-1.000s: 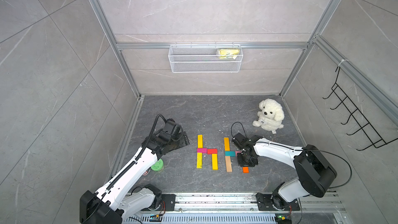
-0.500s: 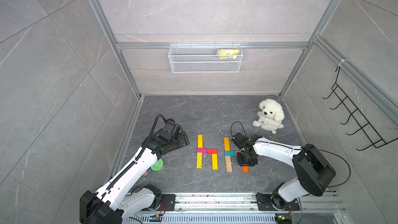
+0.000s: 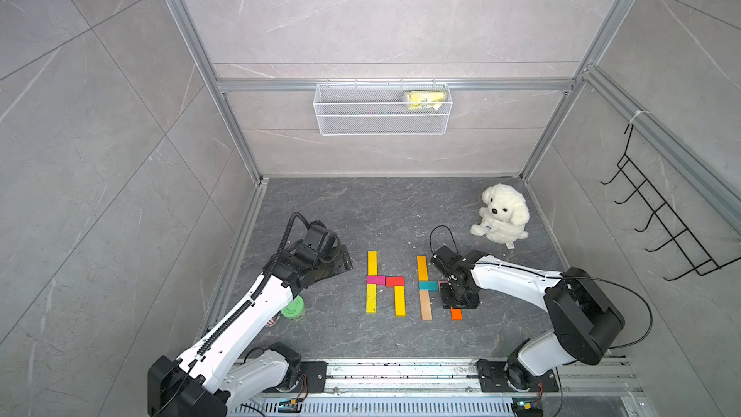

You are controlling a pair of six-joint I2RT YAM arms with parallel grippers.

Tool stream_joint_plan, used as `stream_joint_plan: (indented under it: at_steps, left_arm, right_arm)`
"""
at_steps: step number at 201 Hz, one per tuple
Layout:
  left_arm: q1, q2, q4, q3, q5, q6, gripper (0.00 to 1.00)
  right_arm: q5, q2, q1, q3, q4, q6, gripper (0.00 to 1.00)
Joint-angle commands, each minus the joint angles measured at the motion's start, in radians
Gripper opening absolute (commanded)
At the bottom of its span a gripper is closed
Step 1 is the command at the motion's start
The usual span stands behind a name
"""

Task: Assemble the letter h with building blocks
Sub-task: Assemble the building block at the center of the board, then reset both arms

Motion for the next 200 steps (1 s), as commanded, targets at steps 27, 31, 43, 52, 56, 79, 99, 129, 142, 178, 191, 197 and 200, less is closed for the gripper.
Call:
stream_joint_plan:
  at_steps: [27,31,43,52,56,79,99,129,142,178,191,197,200]
  left_arm:
    - [0.005,-0.038,-0.011,0.015,0.003,-0.001,0.81]
    - [0.005,-0.039,-0.013,0.017,0.003,0.0,0.81]
    - [0.006,-0.045,-0.019,0.025,0.002,-0.001,0.81]
    - [0.005,-0.046,-0.026,0.033,0.003,0.0,0.81]
    - [0.005,-0.047,-0.028,0.04,0.004,0.002,0.81]
    - [0.006,-0.043,-0.048,0.096,-0.026,0.035,0.82]
    - [0.005,-0.035,-0.055,0.166,-0.094,0.094,0.83]
    - [0.006,-0.037,-0.03,0.232,-0.299,0.193,0.91]
    - [0.006,-0.049,0.018,0.215,-0.477,0.251,0.93]
    - [0.021,-0.04,0.513,-0.056,-0.839,0.62,1.0]
    - [0.092,-0.002,0.656,-0.132,-0.877,0.662,0.99]
    - [0.144,0.007,0.668,-0.153,-0.87,0.615,1.0]
    - [0.175,0.009,0.674,-0.167,-0.855,0.582,1.0]
  right_arm:
    - [-0.001,-0.124,0.0,0.037,-0.078,-0.005,0.62]
    - [-0.002,-0.135,-0.001,0.045,-0.089,-0.006,0.62]
    - [0.0,-0.169,0.0,0.071,-0.13,-0.01,0.64]
    - [0.007,-0.196,0.002,0.097,-0.158,-0.015,0.65]
    - [0.012,-0.209,0.002,0.111,-0.172,-0.017,0.65]
    - [0.065,-0.31,0.002,0.216,-0.226,-0.037,0.67]
    - [0.15,-0.421,0.003,0.326,-0.23,-0.063,0.77]
    - [0.341,-0.578,0.001,0.334,-0.117,-0.108,0.95]
    - [0.403,-0.63,0.003,0.261,-0.015,-0.175,1.0]
    - [0.716,-0.731,0.002,-0.144,0.324,-0.28,1.0]
    - [0.877,-0.744,0.002,-0.229,0.409,-0.256,1.0]
    - [0.961,-0.758,0.001,-0.27,0.452,-0.253,1.0]
    - [1.0,-0.769,0.001,-0.294,0.471,-0.248,1.0]
